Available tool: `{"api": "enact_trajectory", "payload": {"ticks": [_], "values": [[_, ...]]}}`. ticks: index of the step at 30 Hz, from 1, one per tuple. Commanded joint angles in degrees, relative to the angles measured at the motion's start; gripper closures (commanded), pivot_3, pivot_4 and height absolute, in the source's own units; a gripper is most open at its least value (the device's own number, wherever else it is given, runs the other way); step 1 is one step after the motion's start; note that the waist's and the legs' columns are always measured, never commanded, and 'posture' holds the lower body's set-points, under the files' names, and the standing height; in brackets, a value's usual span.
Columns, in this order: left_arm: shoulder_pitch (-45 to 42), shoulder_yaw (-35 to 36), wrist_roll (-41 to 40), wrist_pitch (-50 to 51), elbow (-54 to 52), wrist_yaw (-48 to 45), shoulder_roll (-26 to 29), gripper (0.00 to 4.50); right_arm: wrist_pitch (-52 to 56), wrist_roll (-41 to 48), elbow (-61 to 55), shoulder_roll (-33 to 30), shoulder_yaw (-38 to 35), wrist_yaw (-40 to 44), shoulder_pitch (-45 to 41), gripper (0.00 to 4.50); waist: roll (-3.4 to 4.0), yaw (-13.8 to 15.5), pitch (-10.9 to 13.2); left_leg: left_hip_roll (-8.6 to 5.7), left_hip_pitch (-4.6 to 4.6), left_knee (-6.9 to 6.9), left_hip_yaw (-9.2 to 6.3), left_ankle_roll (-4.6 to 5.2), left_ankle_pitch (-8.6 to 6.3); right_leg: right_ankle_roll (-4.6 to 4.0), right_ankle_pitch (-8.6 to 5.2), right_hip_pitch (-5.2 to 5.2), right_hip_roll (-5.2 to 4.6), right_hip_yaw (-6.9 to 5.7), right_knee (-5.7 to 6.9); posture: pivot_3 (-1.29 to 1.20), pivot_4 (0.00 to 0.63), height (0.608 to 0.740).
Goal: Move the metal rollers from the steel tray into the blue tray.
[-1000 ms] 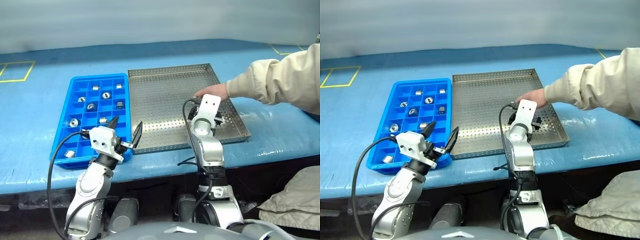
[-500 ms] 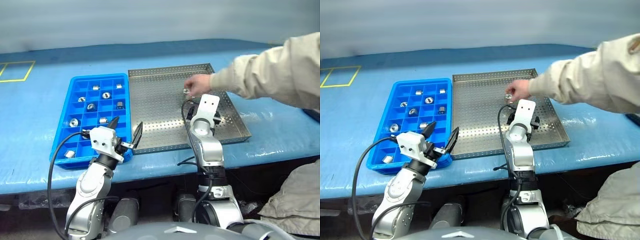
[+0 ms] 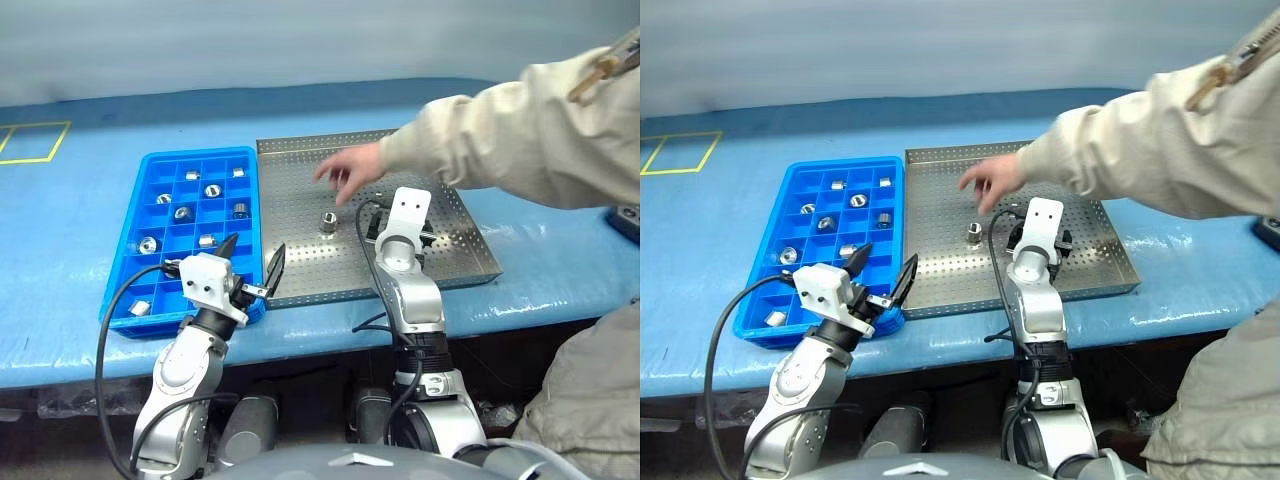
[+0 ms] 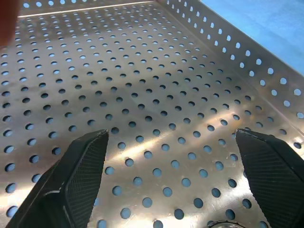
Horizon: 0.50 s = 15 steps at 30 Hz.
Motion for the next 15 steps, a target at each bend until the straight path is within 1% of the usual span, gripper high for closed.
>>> {"api": "enact_trajectory", "payload": {"ticks": [1,2,6,12,15], "values": [[-0.01,-0.37,-0.02,-0.77,-0.98,0.31,-0.25,0.00,-0.65,0.13,-1.54,1.80,1.26,1.41,-1.28,0.02,0.00,0.03,0.00,0.00,0.00,0.00,0.00,0.00,0.00,0.00,0.00,0.00,0.00,0.00,0.00,0.22,0.150,0.740],[0.04,-0.37,0.00,-0.78,-1.03,0.36,-0.24,0.00,-0.67,0.32,-1.62,1.75,1.61,2.15,-1.24,0.02,0.00,0.03,0.00,0.00,0.00,0.00,0.00,0.00,0.00,0.00,0.00,0.00,0.00,0.00,-0.01,0.22,0.150,0.740],[0.21,-0.45,0.01,-0.72,-1.19,0.54,-0.15,0.00,-1.39,2.62,-2.38,0.95,4.43,9.92,-1.28,0.02,0.00,-0.03,0.00,0.00,0.00,-0.01,-0.01,0.00,0.00,0.00,0.00,-0.01,0.00,-0.01,-0.01,0.22,0.150,0.740],[0.60,-0.66,0.15,-0.70,-1.41,0.78,-0.03,0.00,-3.33,4.79,-0.40,0.87,6.44,16.90,-3.35,0.02,0.00,0.33,0.01,0.00,-0.02,-0.01,-0.03,0.00,0.00,0.00,0.00,0.00,0.00,-0.03,-0.02,0.24,0.150,0.740],[0.69,-0.73,0.40,-0.86,-1.53,1.14,-0.14,0.00,-5.39,4.64,2.88,1.09,6.89,18.26,-5.10,0.02,0.00,0.37,0.01,0.00,-0.02,-0.02,-0.04,0.00,0.00,0.00,0.00,-0.01,0.00,-0.03,-0.02,0.26,0.150,0.740]]}}
